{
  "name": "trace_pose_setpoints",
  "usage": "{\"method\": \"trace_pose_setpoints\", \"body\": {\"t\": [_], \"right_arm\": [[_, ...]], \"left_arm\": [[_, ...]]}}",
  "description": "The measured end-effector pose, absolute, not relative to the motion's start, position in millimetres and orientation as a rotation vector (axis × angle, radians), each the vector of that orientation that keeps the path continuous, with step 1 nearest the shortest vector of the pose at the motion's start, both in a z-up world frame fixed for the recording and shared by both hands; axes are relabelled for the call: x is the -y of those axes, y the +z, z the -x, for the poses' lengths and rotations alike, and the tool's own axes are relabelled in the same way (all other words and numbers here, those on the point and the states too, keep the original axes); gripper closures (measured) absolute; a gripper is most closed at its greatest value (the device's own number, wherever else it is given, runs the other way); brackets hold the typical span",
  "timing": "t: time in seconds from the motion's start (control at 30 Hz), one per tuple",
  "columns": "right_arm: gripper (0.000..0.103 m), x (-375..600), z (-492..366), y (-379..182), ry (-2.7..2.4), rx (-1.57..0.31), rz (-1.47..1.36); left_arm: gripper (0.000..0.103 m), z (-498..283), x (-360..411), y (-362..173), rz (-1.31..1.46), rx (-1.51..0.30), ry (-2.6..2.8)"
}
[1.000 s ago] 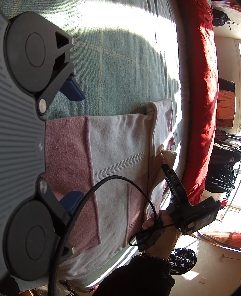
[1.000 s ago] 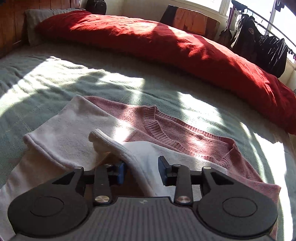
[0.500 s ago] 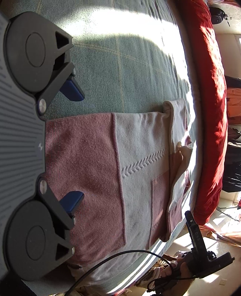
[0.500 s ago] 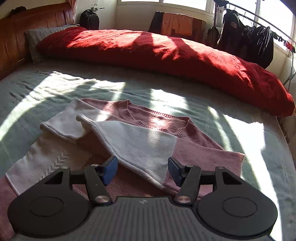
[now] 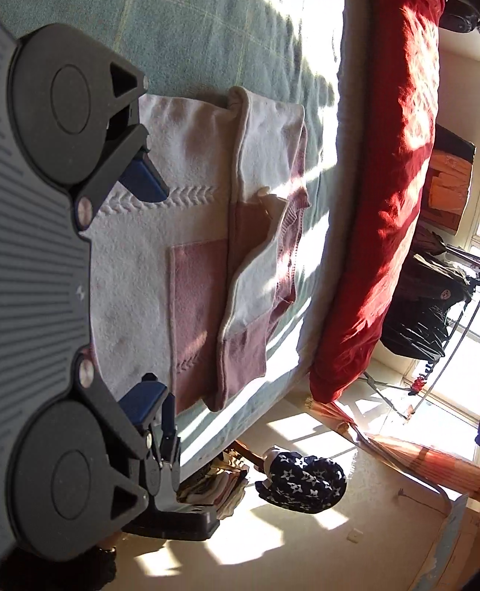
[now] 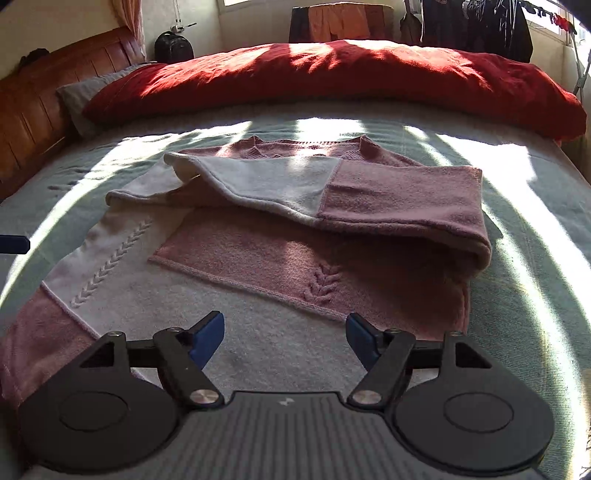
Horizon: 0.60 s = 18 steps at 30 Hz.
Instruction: Fold clothes
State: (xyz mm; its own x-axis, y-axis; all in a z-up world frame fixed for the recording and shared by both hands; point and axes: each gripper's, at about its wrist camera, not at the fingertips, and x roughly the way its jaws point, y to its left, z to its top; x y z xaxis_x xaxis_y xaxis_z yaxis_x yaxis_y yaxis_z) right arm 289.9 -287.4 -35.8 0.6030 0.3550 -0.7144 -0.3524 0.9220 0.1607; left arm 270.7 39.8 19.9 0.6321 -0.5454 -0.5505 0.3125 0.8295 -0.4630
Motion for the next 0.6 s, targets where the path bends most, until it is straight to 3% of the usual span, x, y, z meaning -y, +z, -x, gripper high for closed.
{"method": "trace_pose_setpoints", "body": {"t": [0.23, 0.4, 0.6], "right_arm": [[0.021, 289, -270, -51, 0.427, -0.787, -0.093], [0.021, 296, -274, -49, 0.421, -0.766, -0.123], [0.021, 294, -278, -50, 0.442, -0.755, -0.103]], "left_arm": [[0.001, -381, -26, -9, 0.746, -0.735, -0.484], [0.001, -436, -20, -54, 0.835, -0.81, -0.369], [0.001, -470, -23, -79, 0.892, -0.767, -0.311]]}}
